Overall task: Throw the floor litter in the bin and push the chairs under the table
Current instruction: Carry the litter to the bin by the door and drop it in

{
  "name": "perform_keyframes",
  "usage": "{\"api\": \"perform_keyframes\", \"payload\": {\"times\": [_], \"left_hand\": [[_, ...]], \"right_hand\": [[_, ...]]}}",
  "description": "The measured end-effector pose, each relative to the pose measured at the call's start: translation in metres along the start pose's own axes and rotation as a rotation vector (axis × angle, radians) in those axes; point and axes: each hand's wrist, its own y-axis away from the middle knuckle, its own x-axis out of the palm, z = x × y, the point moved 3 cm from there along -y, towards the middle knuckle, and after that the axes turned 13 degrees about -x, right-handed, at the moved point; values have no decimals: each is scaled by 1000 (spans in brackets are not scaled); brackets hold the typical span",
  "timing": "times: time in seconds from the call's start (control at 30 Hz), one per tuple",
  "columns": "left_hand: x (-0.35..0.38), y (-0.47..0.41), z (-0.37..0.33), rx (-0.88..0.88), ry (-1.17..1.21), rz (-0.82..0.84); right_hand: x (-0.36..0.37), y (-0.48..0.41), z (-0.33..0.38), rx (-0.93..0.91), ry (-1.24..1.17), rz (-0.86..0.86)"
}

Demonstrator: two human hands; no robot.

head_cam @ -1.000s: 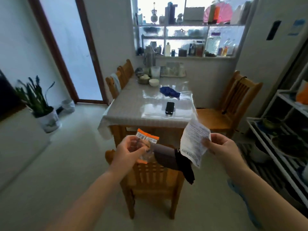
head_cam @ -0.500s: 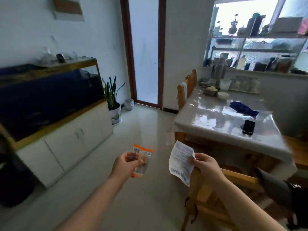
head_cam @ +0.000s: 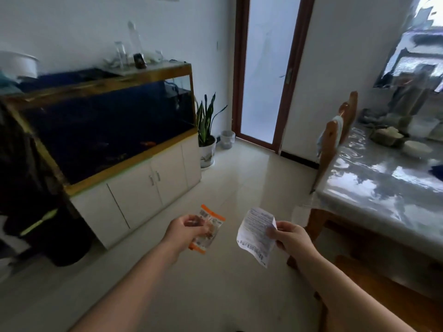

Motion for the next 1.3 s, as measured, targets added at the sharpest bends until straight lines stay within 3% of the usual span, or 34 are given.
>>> {"api": "perform_keyframes", "payload": {"times": [0.17, 0.4, 0.57, 0.8, 1.3], "left_hand": [[5, -100, -66, -81, -149, 29], [22, -215, -164, -188, -62, 106], [43, -291, -221, -176, -50, 160], [52, -439, -316, -155, 32, 85], [113, -731, -511, -184, -32, 210]], "right_hand": [[7, -130, 21, -51, 11, 6], [2, -283, 51, -67, 9, -1], [4, -377, 59, -61, 28, -8], [14, -530, 75, -54, 11, -83], [-1, -833, 109, -47, 51, -176]]}}
